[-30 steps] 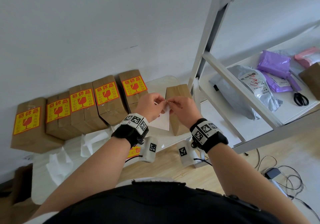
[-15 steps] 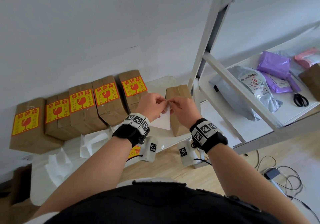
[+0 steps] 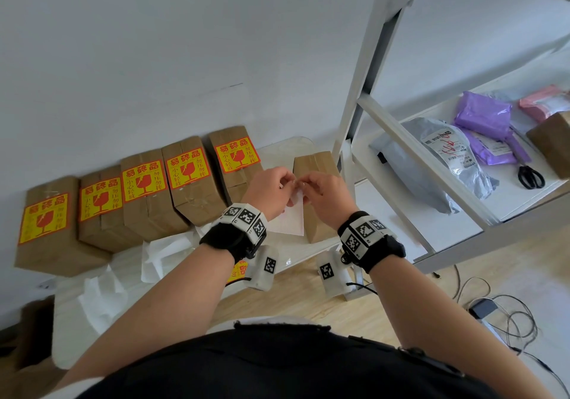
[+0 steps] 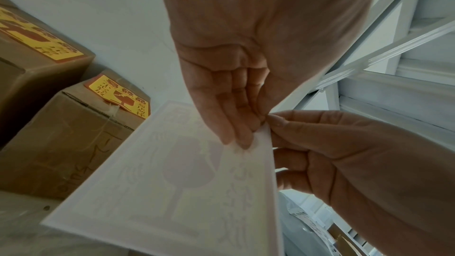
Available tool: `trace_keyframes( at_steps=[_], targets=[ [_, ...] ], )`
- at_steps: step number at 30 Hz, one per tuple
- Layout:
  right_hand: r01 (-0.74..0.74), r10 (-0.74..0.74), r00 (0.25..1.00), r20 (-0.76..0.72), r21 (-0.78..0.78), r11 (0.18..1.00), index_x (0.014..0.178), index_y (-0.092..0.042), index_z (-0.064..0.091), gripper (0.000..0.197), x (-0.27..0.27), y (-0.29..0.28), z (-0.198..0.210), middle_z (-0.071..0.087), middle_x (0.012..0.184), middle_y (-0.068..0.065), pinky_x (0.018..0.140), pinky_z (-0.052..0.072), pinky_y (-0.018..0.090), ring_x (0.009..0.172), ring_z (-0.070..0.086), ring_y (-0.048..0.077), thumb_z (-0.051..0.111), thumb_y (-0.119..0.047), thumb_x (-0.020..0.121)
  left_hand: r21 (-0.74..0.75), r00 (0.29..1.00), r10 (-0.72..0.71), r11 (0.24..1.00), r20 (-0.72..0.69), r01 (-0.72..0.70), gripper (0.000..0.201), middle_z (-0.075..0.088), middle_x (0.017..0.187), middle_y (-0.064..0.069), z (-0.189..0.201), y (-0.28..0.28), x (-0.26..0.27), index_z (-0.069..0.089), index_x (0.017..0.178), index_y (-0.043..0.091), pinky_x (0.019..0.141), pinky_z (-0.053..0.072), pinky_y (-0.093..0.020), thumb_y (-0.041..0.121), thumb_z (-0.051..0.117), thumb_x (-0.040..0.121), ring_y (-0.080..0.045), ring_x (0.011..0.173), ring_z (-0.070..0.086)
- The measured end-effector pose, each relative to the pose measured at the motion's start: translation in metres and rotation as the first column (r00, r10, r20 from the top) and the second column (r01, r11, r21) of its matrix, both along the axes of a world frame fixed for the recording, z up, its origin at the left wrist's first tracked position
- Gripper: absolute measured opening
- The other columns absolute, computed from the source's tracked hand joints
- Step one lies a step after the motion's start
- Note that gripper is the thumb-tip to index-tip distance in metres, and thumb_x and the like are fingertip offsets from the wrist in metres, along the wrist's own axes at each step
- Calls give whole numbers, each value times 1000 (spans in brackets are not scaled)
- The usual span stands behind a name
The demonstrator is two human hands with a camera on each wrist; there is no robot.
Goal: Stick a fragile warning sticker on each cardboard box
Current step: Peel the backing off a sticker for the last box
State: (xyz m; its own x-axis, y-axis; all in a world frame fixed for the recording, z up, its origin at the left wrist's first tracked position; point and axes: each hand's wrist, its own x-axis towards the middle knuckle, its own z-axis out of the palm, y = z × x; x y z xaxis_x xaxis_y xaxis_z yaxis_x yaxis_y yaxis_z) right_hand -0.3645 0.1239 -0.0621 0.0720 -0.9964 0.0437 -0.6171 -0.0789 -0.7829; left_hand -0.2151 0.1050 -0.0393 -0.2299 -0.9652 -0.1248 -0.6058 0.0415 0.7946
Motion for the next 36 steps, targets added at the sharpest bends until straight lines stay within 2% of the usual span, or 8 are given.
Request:
trace_keyframes(
  at_steps=[3,7,11,15,22,27,32,36],
  targets=[
    [7,-7,1000,-22,-10,1000,92,-18,70,20,0,0,0,71,75,-3,73,57,38,72,68,13,51,-15,97,-37,1000,-4,999,29,6,13,70,77,0,0,1,-1,62,90,17,60,61,-40,24,54,99,-13,66,70],
    [21,-21,1000,-14,-22,1000,92,-15,70,21,1,1,2,71,75,0,73,57,39,71,67,15,49,-14,98,-70,999,-2,998,54,6,12,69,80,3,3,3,-2,61,92,18,65,61,-37,24,53,99,-11,67,70],
    [34,-34,999,30,-17,999,94,-10,70,21,0,4,0,71,76,2,74,57,39,69,67,13,49,-12,99,-69,999,-5,998,48,9,12,69,80,1,3,4,-3,61,94,15,64,61,-37,22,52,100,-12,67,70],
    [42,-41,998,47,-26,999,94,-10,70,21,0,5,-2,71,77,2,73,57,41,70,67,16,49,-12,99,-59,999,-6,998,38,8,12,69,78,0,2,5,-4,61,93,15,61,61,-37,21,52,99,-12,66,70],
    [41,-46,997,-61,-71,997,94,-14,68,20,1,10,-2,68,74,-1,71,56,40,70,65,17,49,-17,99,19,1000,14,1000,-5,-14,16,71,80,-2,3,6,-4,64,90,15,56,60,-32,24,54,98,-11,64,70],
    [25,-33,996,-83,-93,995,94,-14,68,21,0,10,-2,68,73,0,70,55,39,70,64,17,49,-19,99,-1,1000,13,1000,8,-13,14,69,83,-2,3,7,-2,64,96,13,57,61,-35,22,54,98,-10,65,70],
    [87,-84,995,57,-47,995,92,-15,67,20,3,12,-3,69,72,0,69,56,34,69,67,17,49,-14,99,9,999,26,1000,-25,-26,12,70,79,-4,3,12,-3,59,92,15,56,61,-36,20,50,99,-16,68,71],
    [168,-183,960,213,89,982,90,-14,65,21,0,12,-6,70,74,-1,64,56,24,63,68,8,47,-12,100,32,995,61,998,-75,-59,13,67,86,-3,1,14,0,56,88,16,56,60,-36,18,50,99,-15,66,71]
  ],
)
